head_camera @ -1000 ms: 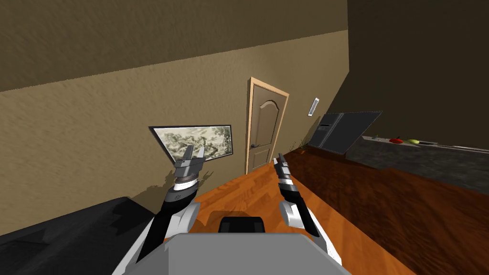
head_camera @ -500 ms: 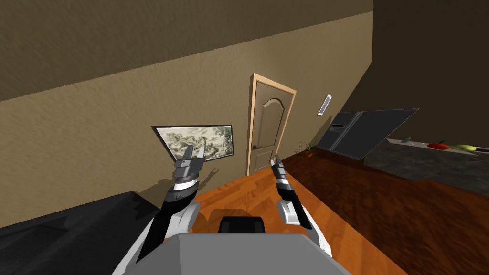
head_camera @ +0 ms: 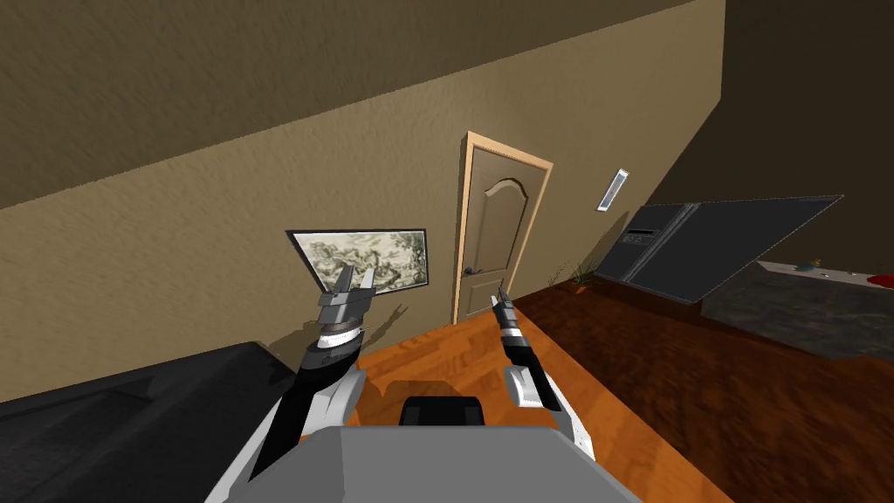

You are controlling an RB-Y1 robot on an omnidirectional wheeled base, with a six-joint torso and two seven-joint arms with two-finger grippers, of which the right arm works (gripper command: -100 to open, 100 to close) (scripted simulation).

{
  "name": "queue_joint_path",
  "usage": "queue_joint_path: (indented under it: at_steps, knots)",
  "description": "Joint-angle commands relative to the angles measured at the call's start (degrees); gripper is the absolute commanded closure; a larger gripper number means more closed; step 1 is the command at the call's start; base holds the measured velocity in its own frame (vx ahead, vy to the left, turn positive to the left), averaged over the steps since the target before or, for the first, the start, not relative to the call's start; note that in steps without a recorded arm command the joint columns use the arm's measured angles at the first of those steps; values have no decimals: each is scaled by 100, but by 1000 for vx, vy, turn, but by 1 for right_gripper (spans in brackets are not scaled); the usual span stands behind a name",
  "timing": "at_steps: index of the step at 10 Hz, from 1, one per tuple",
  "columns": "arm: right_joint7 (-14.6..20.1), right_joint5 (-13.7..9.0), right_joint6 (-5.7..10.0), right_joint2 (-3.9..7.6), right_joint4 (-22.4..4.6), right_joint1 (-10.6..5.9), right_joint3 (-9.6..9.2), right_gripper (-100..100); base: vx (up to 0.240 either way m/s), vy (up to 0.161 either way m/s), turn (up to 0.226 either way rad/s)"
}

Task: Pull the door open

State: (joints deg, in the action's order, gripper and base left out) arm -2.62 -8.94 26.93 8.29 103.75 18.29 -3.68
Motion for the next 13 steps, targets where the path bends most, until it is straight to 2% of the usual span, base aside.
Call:
queue_joint_path:
  at_steps: [1,5,6,12,13]
  knots:
    - [7,-43,47,45,-163,-46,-18,-100,48,-50,57]
    - [-4,-310,218,289,-914,-343,-164,-100,63,-78,151]
    - [-4,-310,218,289,-961,-343,-164,-100,55,-63,26]
    - [-21,-707,472,643,-2125,-787,-382,-100,72,-77,142]
    - [-21,-707,472,643,-2152,-787,-382,-100,33,-62,50]
